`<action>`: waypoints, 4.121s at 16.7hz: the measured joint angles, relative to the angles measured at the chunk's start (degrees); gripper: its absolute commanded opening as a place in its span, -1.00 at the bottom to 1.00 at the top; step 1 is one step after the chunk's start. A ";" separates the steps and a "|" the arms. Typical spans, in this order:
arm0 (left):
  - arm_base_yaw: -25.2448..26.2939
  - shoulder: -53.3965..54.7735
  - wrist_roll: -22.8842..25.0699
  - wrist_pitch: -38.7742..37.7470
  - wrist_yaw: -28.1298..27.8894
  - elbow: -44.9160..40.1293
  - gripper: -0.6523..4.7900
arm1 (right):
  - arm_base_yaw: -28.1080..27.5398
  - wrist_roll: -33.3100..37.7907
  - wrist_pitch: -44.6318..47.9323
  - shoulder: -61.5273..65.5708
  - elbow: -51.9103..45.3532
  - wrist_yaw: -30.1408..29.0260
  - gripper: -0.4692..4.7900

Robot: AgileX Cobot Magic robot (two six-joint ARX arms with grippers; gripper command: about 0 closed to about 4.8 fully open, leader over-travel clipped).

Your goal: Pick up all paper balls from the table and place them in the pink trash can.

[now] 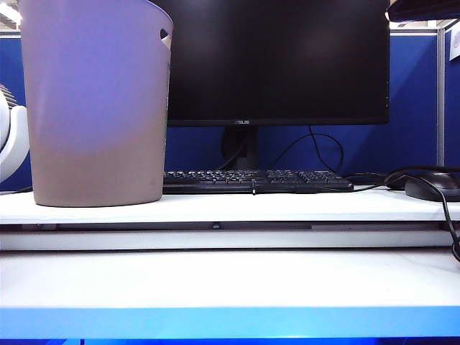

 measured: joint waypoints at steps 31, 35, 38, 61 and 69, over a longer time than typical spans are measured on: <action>2.75 -0.02 4.02 16.00 -2.47 -12.33 -0.78 | 0.00 0.00 0.00 0.00 0.00 0.00 -0.84; 2.75 -0.02 4.02 16.00 -2.49 -12.33 -0.78 | 0.00 0.00 -0.02 0.00 0.00 0.00 -0.84; 2.75 -0.02 4.02 16.00 -2.49 -12.33 -0.78 | 0.00 0.00 0.00 0.00 0.00 0.00 -0.84; 2.75 -0.02 4.02 16.00 -2.49 -12.33 -0.78 | -42.71 15.45 7.96 -13.90 -17.07 2.58 -0.85; 2.75 -0.02 4.02 15.98 -2.47 -12.33 -0.78 | -42.80 16.55 6.86 -18.32 -18.47 -2.01 -0.85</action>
